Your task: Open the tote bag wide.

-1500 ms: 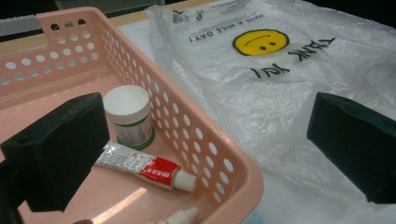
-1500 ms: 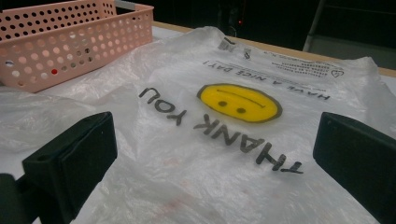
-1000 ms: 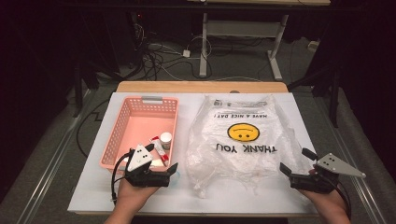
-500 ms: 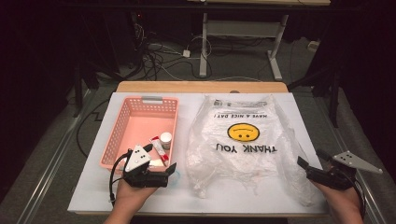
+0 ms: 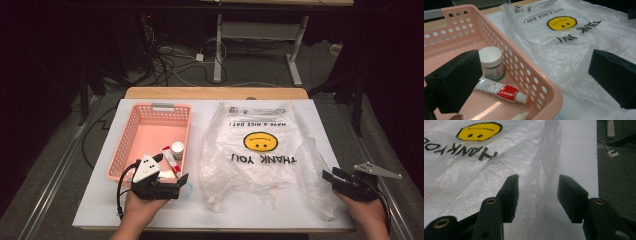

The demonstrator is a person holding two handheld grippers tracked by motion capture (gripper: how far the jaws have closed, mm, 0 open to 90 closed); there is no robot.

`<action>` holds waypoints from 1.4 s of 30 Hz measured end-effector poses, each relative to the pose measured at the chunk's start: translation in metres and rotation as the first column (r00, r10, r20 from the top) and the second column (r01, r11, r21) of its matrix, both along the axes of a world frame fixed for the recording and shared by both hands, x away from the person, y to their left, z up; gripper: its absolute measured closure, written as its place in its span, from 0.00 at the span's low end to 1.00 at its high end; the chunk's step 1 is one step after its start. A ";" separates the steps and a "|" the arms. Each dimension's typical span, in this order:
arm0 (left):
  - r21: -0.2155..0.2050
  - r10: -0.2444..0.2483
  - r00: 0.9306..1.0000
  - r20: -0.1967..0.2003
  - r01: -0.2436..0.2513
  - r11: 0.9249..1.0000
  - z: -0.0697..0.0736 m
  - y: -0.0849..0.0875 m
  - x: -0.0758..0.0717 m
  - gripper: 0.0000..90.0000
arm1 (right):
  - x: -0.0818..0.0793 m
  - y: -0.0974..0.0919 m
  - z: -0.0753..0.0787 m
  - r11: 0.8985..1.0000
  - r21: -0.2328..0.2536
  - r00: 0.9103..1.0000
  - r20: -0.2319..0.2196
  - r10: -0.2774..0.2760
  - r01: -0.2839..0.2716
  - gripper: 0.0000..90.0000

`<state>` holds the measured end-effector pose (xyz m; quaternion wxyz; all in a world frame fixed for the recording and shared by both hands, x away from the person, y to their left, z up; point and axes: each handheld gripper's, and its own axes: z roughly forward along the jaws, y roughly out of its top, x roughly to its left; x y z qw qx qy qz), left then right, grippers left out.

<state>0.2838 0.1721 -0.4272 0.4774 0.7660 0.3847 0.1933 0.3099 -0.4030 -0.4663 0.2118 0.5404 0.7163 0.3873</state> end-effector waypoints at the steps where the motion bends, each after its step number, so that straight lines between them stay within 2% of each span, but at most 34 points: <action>1: -0.001 0.001 1.000 -0.001 -0.001 1.000 0.000 0.000 0.000 0.00 | 0.000 0.001 -0.001 1.000 -0.009 1.000 -0.006 0.001 -0.001 0.66; 7: -0.002 -0.001 1.000 -0.007 0.001 1.000 -0.001 0.001 0.001 0.00 | 0.000 0.008 -0.003 0.998 -0.059 0.999 -0.031 0.032 -0.034 0.96; 11: -0.003 0.001 1.000 -0.010 -0.001 1.000 -0.002 0.000 0.001 0.00 | -0.008 0.014 0.000 0.996 -0.064 0.998 -0.023 0.058 -0.059 0.99; 14: -0.005 -0.001 1.000 -0.011 0.001 1.000 -0.002 -0.001 0.000 0.00 | -0.022 0.021 0.005 0.993 -0.074 0.996 -0.015 0.089 -0.090 0.99; 17: -0.004 -0.003 1.000 -0.009 0.002 1.000 -0.001 -0.001 0.000 0.00 | -0.043 0.028 0.008 0.987 -0.103 0.992 0.003 0.128 -0.127 0.99; 19: 0.000 -0.004 1.000 -0.004 0.004 1.000 0.001 -0.001 -0.001 0.00 | -0.059 0.030 0.009 0.985 -0.091 0.989 0.013 0.150 -0.148 0.99; 23: -0.008 0.014 1.000 -0.002 -0.014 1.000 0.005 0.002 -0.001 0.00 | -0.087 0.036 0.009 0.976 -0.083 0.978 0.028 0.205 -0.203 0.99; 25: 0.004 0.029 1.000 -0.008 -0.029 1.000 0.006 0.002 0.000 0.00 | -0.098 0.042 0.009 0.971 -0.069 0.972 0.034 0.233 -0.230 0.99; 27: 0.017 0.032 0.999 0.003 -0.032 0.999 0.006 0.002 0.000 0.00 | -0.105 0.049 0.009 0.960 -0.070 0.961 0.041 0.275 -0.272 0.99; 30: 0.026 0.022 1.000 -0.007 -0.022 0.999 0.006 0.002 0.000 0.00 | -0.110 0.058 0.009 0.944 -0.059 0.944 0.038 0.328 -0.325 0.96; 33: 0.014 0.002 0.999 -0.044 -0.001 1.000 0.006 0.001 0.001 0.00 | -0.111 0.055 0.015 0.947 -0.033 0.945 0.059 0.321 -0.320 0.79; 35: 0.007 -0.001 0.999 -0.040 0.002 1.000 0.006 0.002 0.001 0.00 | -0.113 0.048 0.024 0.955 -0.013 0.949 0.108 0.295 -0.295 0.71; 36: 0.014 0.001 0.999 -0.038 0.000 1.000 0.006 0.002 0.001 0.00 | -0.113 0.048 0.024 0.955 -0.013 0.949 0.108 0.295 -0.295 0.71; 37: 0.001 -0.003 0.999 -0.047 0.003 1.000 0.006 0.004 0.001 0.00 | -0.111 0.042 0.033 0.964 -0.013 0.952 0.160 0.263 -0.264 0.65; 38: -0.002 -0.004 0.999 -0.048 0.004 1.000 0.005 0.004 0.002 0.00 | -0.109 0.040 0.038 0.969 -0.015 0.954 0.172 0.245 -0.246 0.61; 41: 0.004 -0.009 0.999 -0.044 0.009 1.000 0.006 0.005 0.002 0.00 | -0.091 0.031 0.050 0.979 -0.025 0.957 0.204 0.204 -0.204 0.56; 42: 0.004 -0.009 0.999 -0.044 0.009 1.000 0.006 0.005 0.002 0.00 | -0.091 0.031 0.050 0.979 -0.025 0.957 0.204 0.204 -0.204 0.56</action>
